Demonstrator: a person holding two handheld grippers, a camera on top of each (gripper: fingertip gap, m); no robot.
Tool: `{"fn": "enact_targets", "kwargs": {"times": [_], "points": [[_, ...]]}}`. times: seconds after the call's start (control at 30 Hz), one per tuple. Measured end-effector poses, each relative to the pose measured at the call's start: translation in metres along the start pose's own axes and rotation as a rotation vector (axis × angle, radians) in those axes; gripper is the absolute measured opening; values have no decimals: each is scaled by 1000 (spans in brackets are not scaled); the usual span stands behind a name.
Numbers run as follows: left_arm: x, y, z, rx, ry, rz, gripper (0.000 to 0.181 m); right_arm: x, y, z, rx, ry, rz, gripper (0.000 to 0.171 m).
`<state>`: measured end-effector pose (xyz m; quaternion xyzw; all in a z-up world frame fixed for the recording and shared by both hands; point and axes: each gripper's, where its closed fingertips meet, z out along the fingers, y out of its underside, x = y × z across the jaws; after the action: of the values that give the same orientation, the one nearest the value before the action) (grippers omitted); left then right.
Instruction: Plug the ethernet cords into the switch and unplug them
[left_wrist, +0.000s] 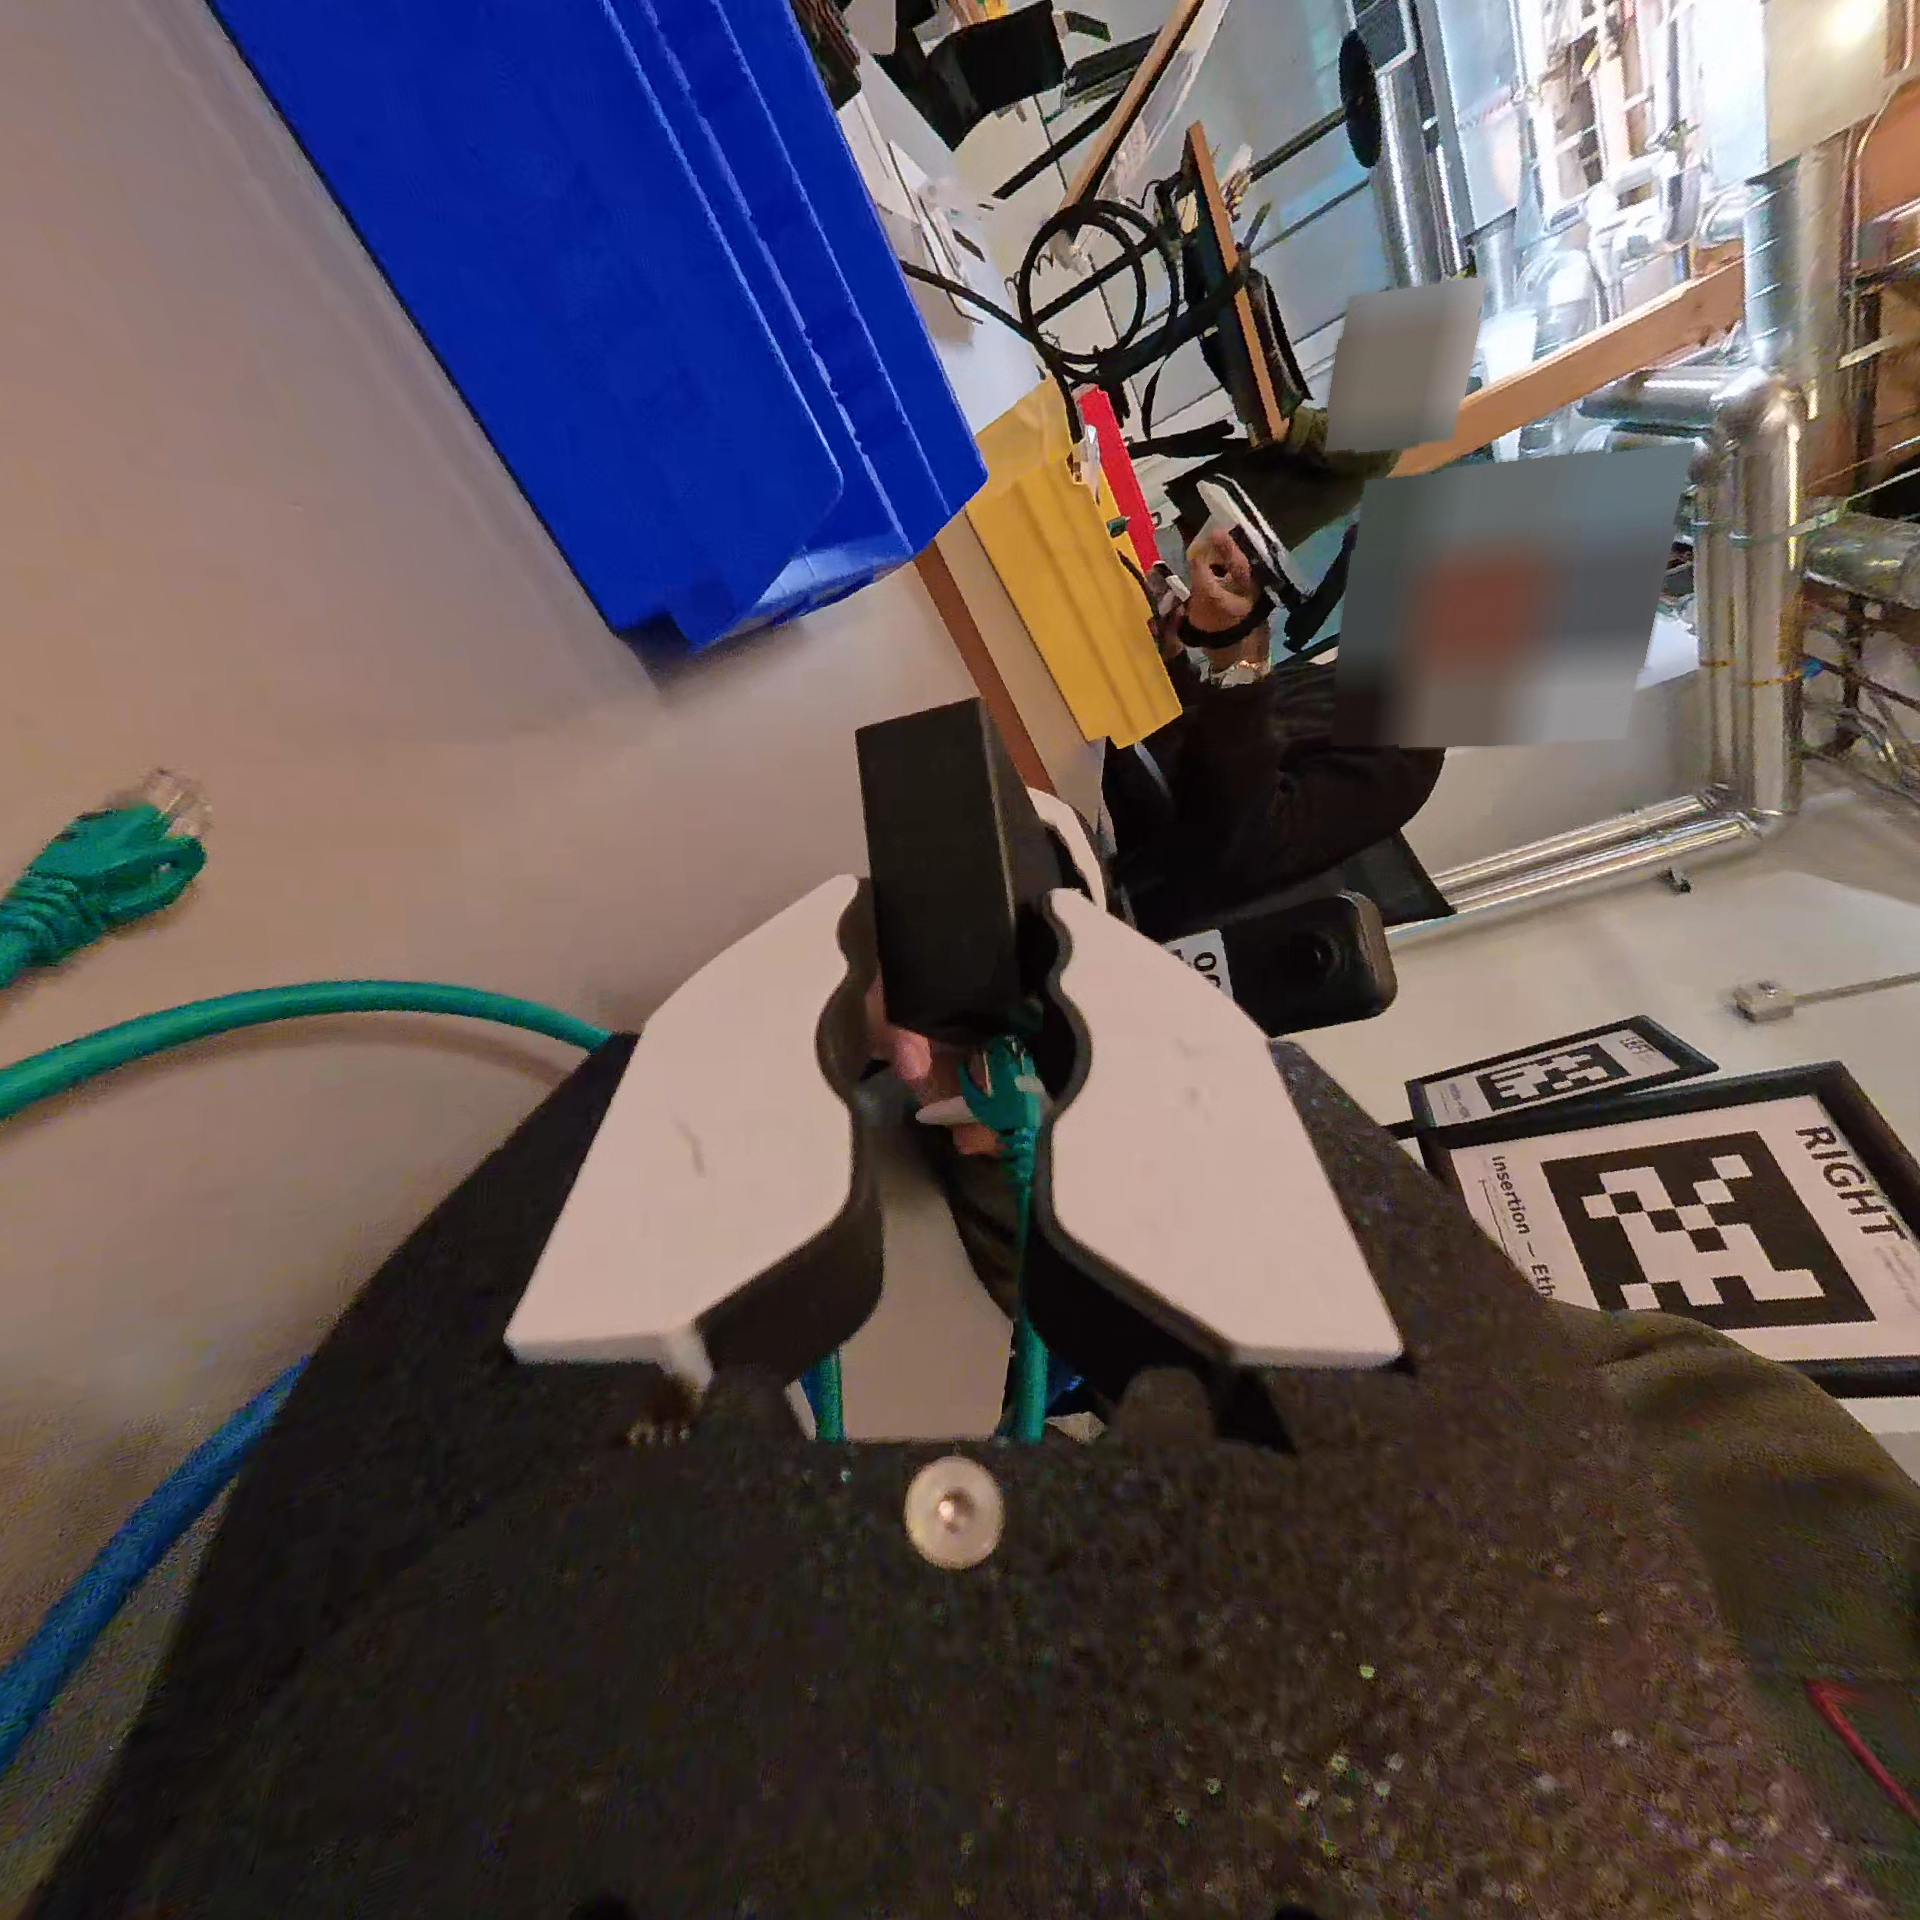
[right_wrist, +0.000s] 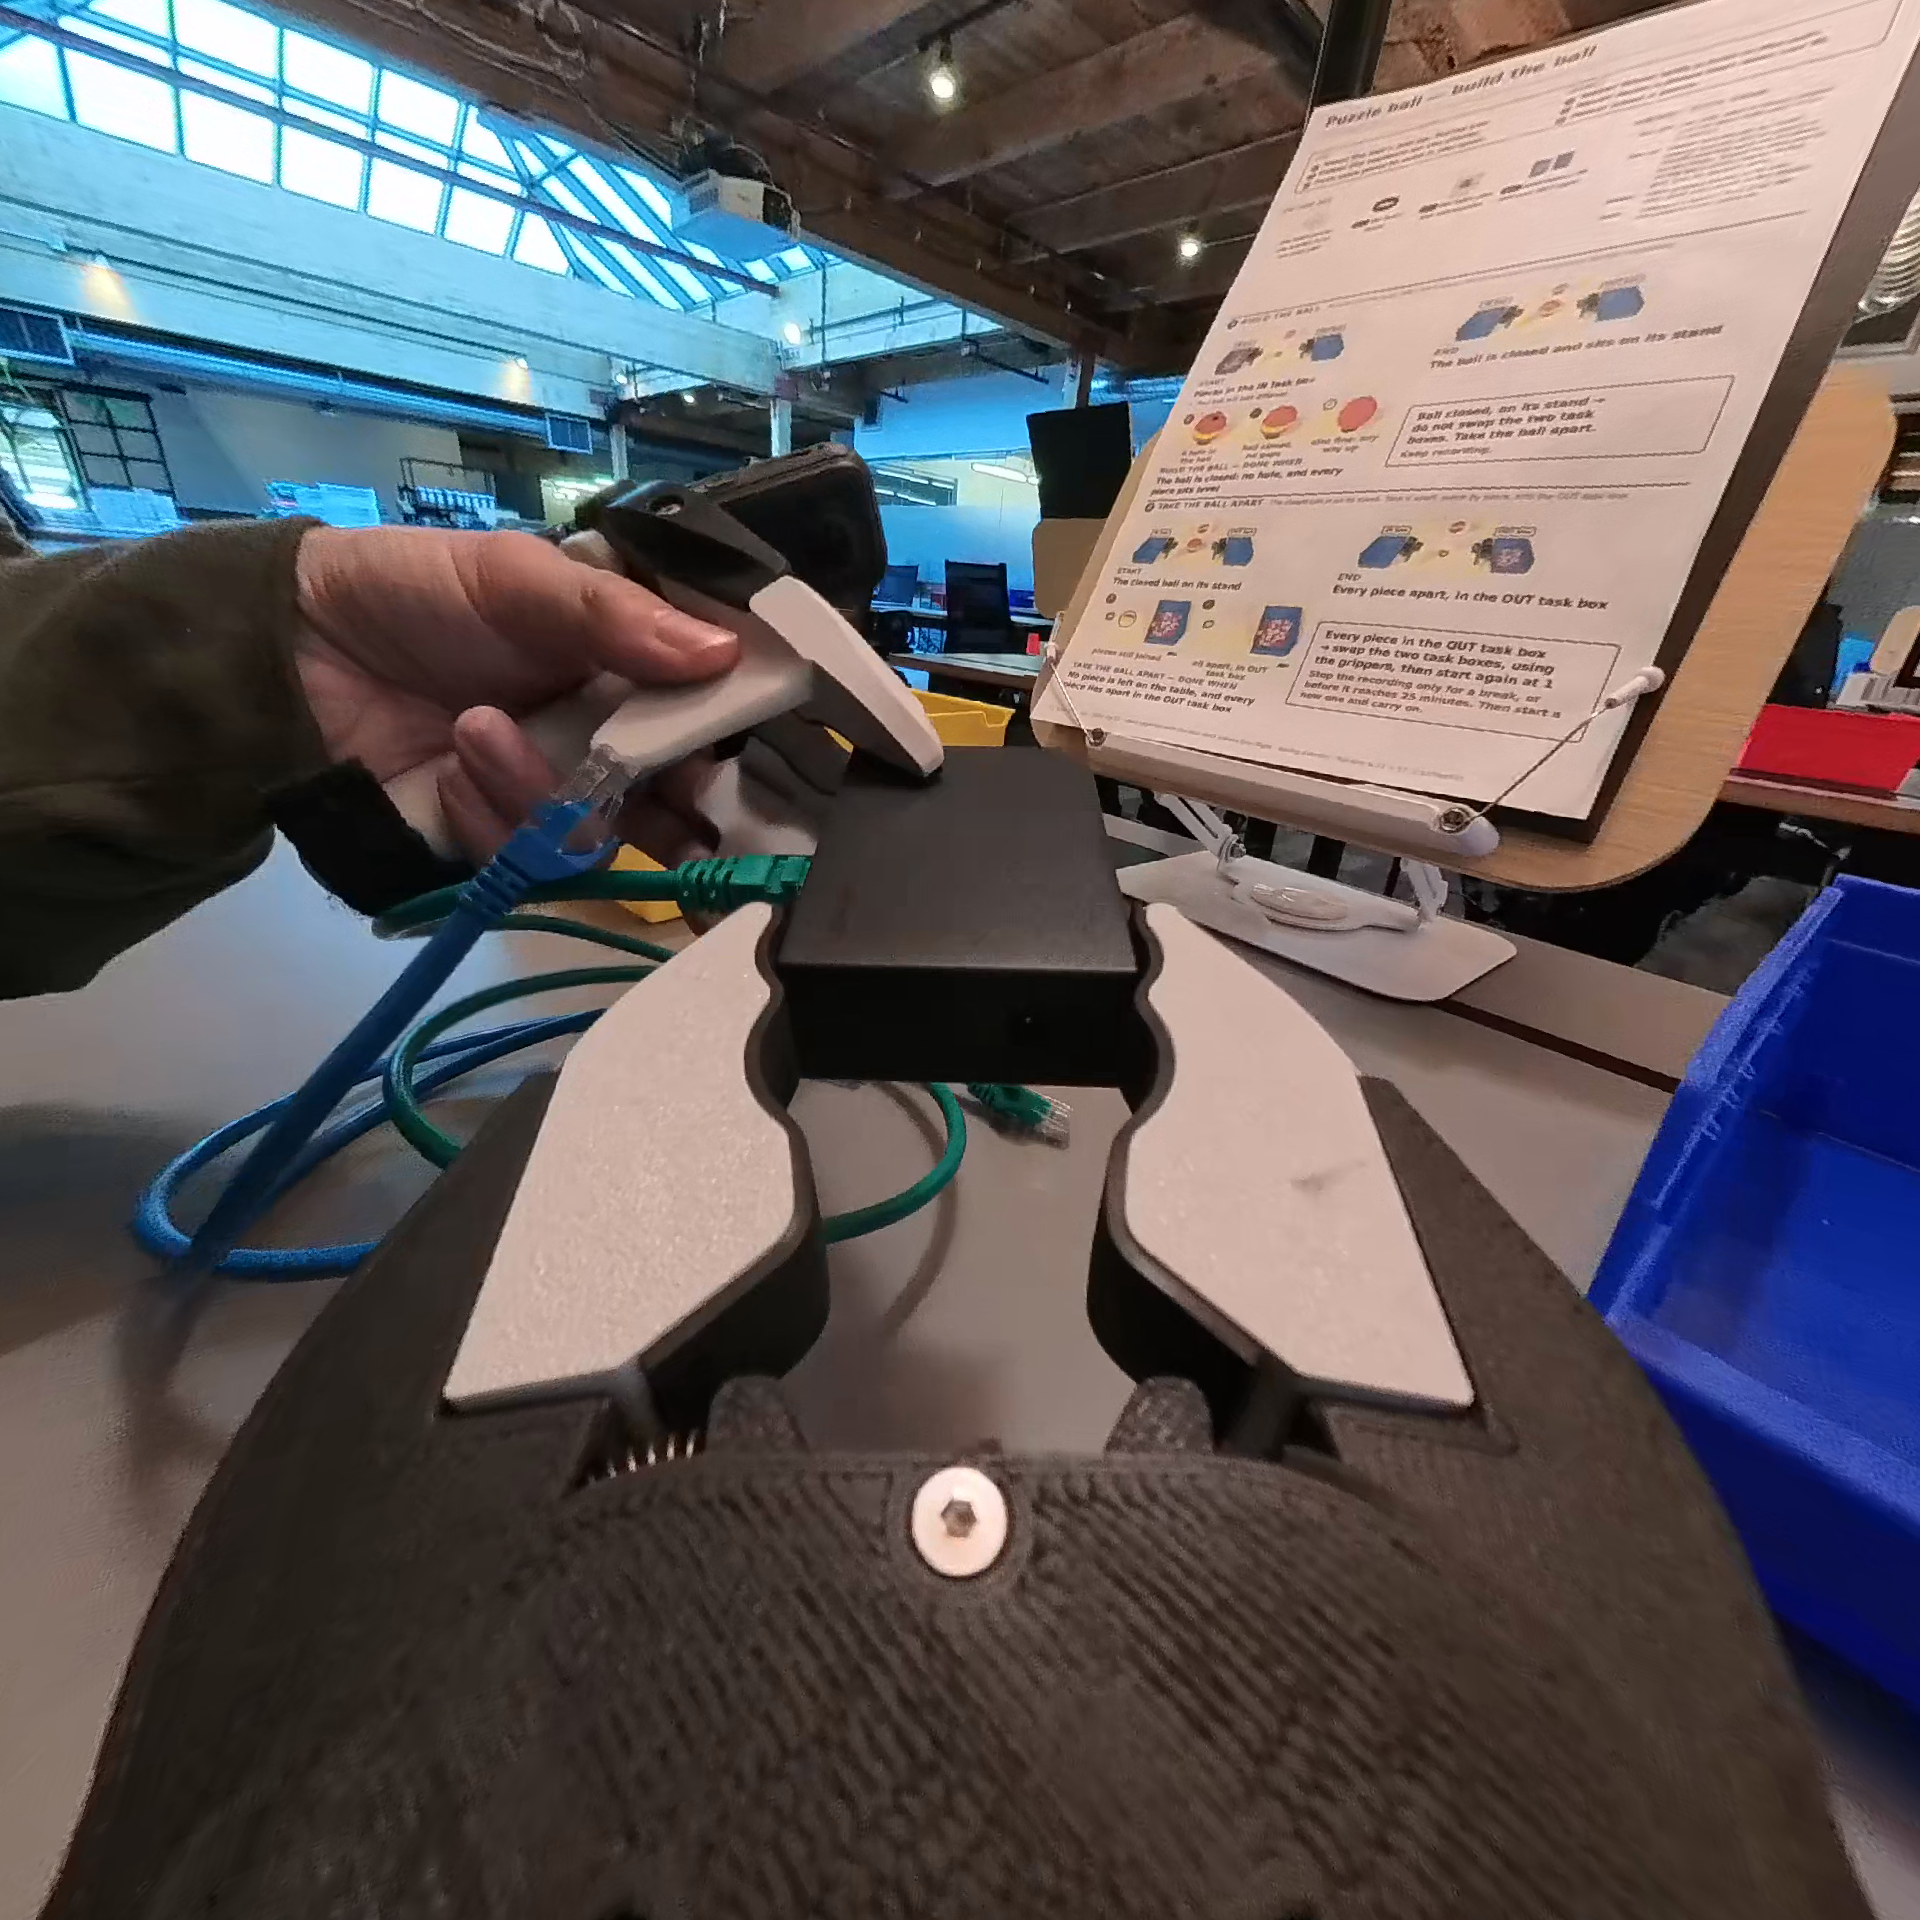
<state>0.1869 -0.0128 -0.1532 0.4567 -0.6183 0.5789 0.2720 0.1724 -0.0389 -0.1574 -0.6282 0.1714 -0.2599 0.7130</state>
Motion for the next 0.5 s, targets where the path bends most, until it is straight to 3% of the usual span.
{"fn": "enact_targets", "kwargs": {"times": [0.3, 0.5], "points": [[-1, -2, 2, 26, 8, -4, 28, 1, 5, 3, -44, 34, 2, 62], [-2, -16, -12, 152, -62, 156, 33, 17, 4, -1, -30, 106, 80, 62]]}}
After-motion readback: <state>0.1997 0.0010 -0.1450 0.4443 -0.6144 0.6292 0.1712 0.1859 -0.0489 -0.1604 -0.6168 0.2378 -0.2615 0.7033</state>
